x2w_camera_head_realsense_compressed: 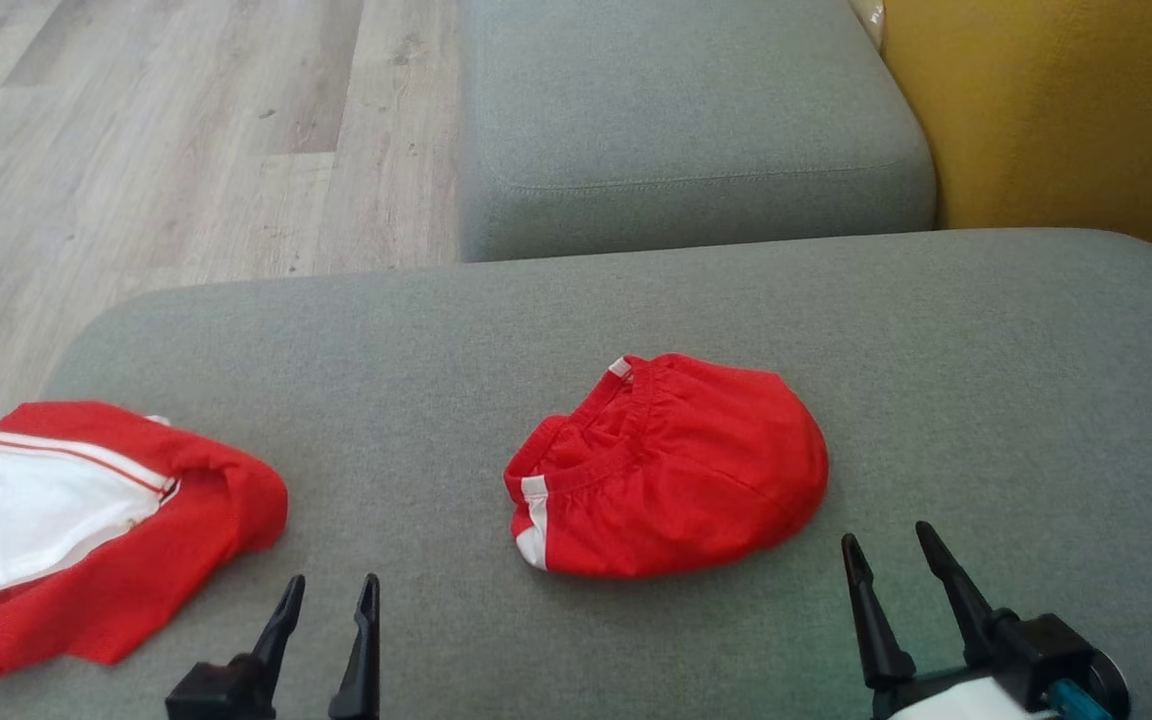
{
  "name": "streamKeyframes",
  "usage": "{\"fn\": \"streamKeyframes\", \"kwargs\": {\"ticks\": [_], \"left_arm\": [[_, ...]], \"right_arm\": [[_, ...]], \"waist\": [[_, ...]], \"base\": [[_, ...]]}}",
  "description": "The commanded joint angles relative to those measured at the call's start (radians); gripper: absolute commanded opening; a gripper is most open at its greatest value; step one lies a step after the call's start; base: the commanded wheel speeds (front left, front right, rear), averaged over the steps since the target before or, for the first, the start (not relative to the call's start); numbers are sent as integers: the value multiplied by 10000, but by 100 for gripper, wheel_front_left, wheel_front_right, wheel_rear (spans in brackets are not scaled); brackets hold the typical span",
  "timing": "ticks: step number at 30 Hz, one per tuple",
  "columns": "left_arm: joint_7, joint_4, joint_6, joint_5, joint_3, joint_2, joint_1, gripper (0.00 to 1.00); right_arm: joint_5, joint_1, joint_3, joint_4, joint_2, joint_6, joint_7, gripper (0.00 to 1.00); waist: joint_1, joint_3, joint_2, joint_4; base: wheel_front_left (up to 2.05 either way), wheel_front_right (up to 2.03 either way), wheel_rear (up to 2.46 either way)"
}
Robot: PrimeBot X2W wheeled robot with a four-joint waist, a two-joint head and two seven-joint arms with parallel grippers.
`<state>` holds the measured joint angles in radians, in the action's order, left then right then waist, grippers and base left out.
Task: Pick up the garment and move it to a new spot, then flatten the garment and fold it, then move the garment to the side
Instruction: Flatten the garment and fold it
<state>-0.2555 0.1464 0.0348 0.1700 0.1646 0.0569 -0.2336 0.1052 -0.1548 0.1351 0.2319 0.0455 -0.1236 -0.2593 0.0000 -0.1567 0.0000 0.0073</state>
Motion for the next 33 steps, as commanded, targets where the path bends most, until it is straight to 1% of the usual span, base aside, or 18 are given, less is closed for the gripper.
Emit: {"fn": "streamKeyframes", "kwargs": {"ticks": [1, 12, 14, 17, 21, 25, 26, 27, 29, 33], "left_arm": [[-63, -307, -63, 41, -258, -66, 597, 100], [-63, -147, -80, 85, -68, -66, 713, 100], [-63, -36, 30, -66, 28, -66, 842, 100], [-63, 159, 348, -268, 222, -66, 1181, 100], [-63, 747, 641, -768, 538, -32, 2005, 100], [-63, 1822, 889, -967, 1310, 112, 3247, 100], [-63, 2153, 917, -1066, 1598, 213, 3615, 100], [-63, 2986, 943, -1249, 2149, 427, 4345, 100], [-63, 3797, 951, -1525, 2931, 738, 5114, 100], [-63, 5137, 955, -1584, 3875, 1142, 6359, 100]], "right_arm": [[-17, 602, 264, -282, 47, -71, -24, 100], [-165, 617, 256, -313, 47, -71, -25, 100], [-198, 631, 256, -342, 47, -71, -25, 100], [-243, 676, 279, -395, 47, -71, -25, 100], [-289, 831, 338, -441, 47, -71, -25, 100], [-167, 987, 407, -428, 47, -71, -25, 100], [-28, 1048, 406, -428, 47, -71, -25, 100], [52, 1206, 504, -412, 47, -71, -25, 100], [56, 1373, 648, -396, 47, -71, -25, 100], [106, 1593, 912, -454, 47, -71, -25, 100]], "waist": [[0, 1, 0, -9], [0, 74, 0, -158], [0, 144, 0, -187], [0, 317, 0, -237], [0, 700, 0, -315], [0, 1093, 0, -411], [0, 1192, 0, -446], [0, 1365, 0, -538], [0, 1507, 0, -662], [0, 1771, 0, -884]], "base": [[0, 0, 0], [0, 0, 0], [0, 0, 0], [0, 0, 0], [0, 0, 0], [0, 0, 0], [0, 0, 0], [0, 0, 0], [0, 0, 0], [0, 0, 0]]}}
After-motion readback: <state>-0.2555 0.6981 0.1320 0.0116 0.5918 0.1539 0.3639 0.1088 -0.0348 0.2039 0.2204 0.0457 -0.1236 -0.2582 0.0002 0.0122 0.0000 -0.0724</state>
